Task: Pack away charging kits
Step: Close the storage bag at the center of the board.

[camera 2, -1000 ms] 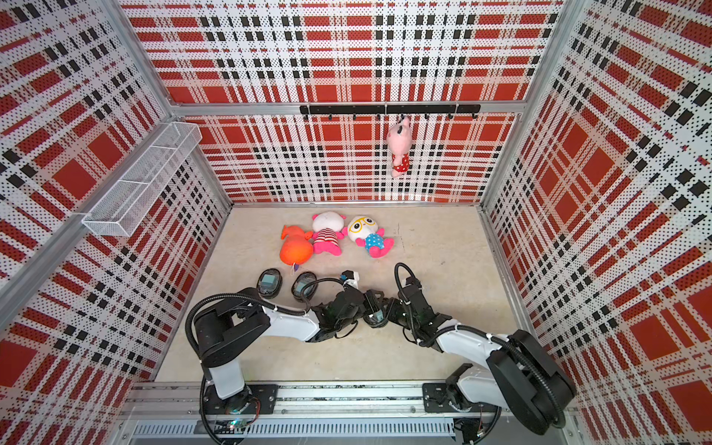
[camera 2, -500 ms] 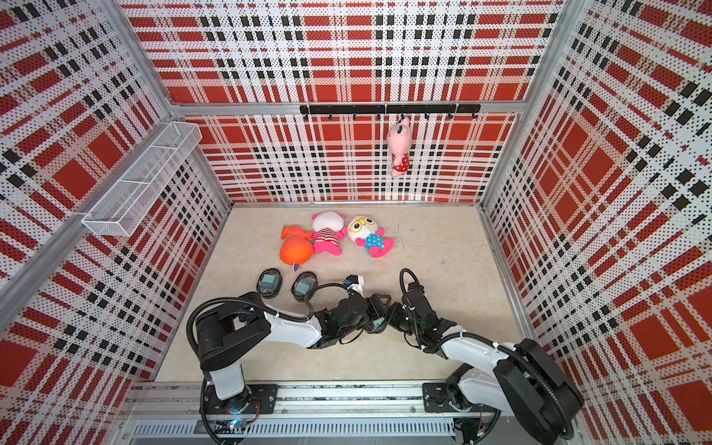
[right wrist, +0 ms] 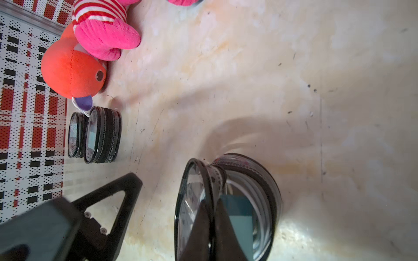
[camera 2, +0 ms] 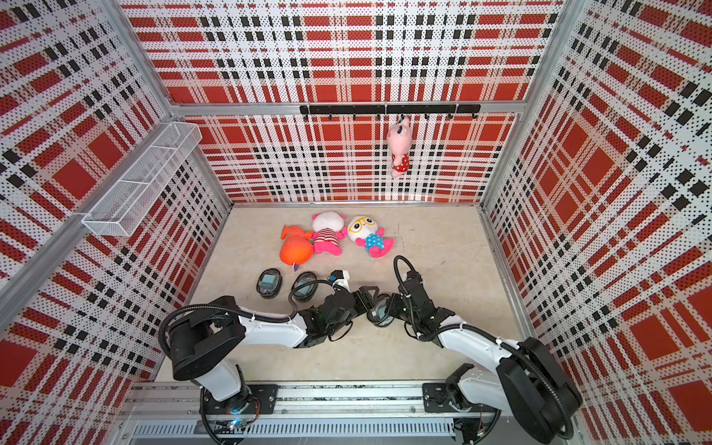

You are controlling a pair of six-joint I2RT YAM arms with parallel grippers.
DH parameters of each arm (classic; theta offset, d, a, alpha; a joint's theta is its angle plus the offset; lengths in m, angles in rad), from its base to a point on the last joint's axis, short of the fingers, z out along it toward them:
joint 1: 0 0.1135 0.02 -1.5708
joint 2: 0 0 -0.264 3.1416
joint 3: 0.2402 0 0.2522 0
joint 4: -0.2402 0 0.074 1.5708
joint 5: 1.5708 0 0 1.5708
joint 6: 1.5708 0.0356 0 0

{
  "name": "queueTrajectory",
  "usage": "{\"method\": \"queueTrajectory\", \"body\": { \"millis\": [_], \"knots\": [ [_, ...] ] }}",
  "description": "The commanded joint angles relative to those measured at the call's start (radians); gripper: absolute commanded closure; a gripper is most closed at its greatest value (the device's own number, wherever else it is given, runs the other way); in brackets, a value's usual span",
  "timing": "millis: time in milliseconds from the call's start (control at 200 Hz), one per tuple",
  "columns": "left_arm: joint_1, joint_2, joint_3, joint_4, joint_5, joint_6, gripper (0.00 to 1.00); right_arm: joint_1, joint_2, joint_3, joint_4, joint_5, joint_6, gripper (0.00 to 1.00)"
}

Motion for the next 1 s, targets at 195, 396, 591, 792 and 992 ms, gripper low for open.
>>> {"method": "queueTrajectory", "body": {
  "millis": [195, 396, 591, 792, 992],
  "knots": [
    [0.039, 0.054, 0.007, -0.009, 0.043, 0.028, 0.33, -0.013, -0.053, 0.007, -0.039, -0.061, -0.023, 0.50],
    [0.067, 0.133, 0.050, 0.053, 0.107, 0.047, 0.38, 0.009, -0.135, -0.067, -0.004, -0.087, 0.073, 0.53],
    [0.087, 0.172, 0.062, 0.125, 0.167, 0.053, 0.41, 0.018, -0.084, -0.096, 0.040, -0.085, 0.130, 0.53],
    [0.075, 0.194, 0.081, 0.129, 0.180, 0.060, 0.42, 0.063, -0.022, -0.090, 0.090, -0.112, 0.169, 0.54],
    [0.052, 0.202, 0.068, 0.146, 0.174, 0.046, 0.46, 0.073, 0.000, -0.105, 0.142, -0.126, 0.198, 0.55]
  ]
}}
